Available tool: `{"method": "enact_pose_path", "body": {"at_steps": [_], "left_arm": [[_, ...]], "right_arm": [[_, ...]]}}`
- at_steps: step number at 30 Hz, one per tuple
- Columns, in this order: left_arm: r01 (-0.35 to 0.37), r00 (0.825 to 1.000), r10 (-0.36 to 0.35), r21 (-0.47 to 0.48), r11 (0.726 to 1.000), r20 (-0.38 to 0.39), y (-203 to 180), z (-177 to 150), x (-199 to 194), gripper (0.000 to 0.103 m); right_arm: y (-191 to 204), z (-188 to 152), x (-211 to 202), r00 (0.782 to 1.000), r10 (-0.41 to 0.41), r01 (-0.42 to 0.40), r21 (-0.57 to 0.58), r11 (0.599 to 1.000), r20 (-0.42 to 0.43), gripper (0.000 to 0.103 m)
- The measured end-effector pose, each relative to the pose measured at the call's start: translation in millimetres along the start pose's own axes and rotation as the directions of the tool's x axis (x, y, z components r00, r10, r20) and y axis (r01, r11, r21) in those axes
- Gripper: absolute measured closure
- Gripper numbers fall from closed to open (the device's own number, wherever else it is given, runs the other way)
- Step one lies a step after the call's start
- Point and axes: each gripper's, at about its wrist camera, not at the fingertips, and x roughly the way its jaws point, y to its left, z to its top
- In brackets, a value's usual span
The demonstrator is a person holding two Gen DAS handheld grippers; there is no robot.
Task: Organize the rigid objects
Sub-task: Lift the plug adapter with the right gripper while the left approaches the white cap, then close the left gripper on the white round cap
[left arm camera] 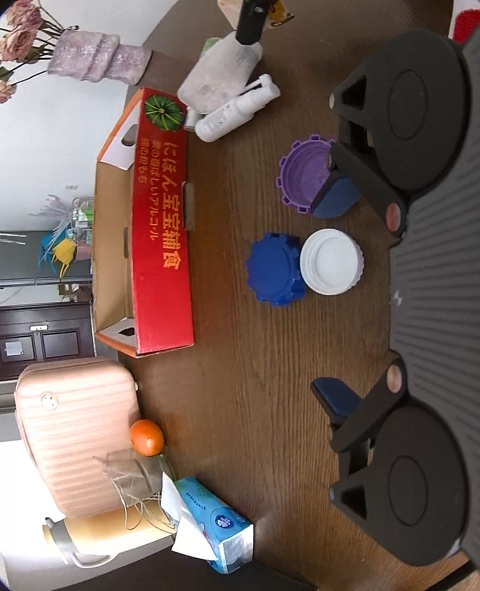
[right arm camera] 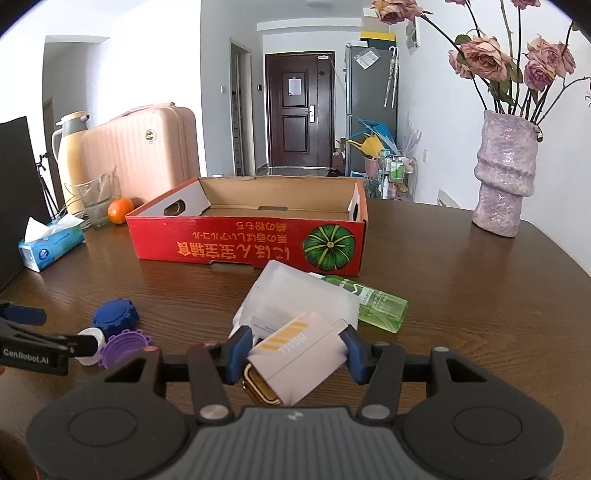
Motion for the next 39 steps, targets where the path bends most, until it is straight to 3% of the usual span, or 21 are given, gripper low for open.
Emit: {"method": "enact_pose_path", "body": {"at_steps": [6, 9, 11, 30, 39], "left_arm": [[0.007, 0.999, -0.007, -0.002, 1.0, -0.033, 1, -1, 10, 0.022], [0.031, 0.999, -0.031, 0.005, 1.0, -0.03, -1, -3, 12, 0.039], [0.043, 0.999, -0.043, 0.006, 0.999, -0.015, -1, -3, 11, 0.062], [-0.018, 0.998, 0.019, -0.013, 1.0, 0.054, 1, -5, -7, 0.062], [-0.006, 0.994, 0.009, -0.027, 1.0, 0.11, 3, 3, -29, 0.062]], "right_arm": [[1, -1, 1, 1.0, 0.004, -0.004, -0.003, 1.0, -0.001, 0.051], [1, -2, 2, 1.0, 0.003, -0.003, -0.004, 1.0, -0.001, 0.051], [1, -2, 1, 1.0, 0.003, -0.003, -0.006, 1.0, -0.001, 0.051], [5, -2, -10, 0.999, 0.016, -0.015, -0.018, 1.0, 0.044, 0.051], [9, 7, -22, 0.997, 0.02, -0.018, -0.036, 0.999, 0.072, 0.051]]}}
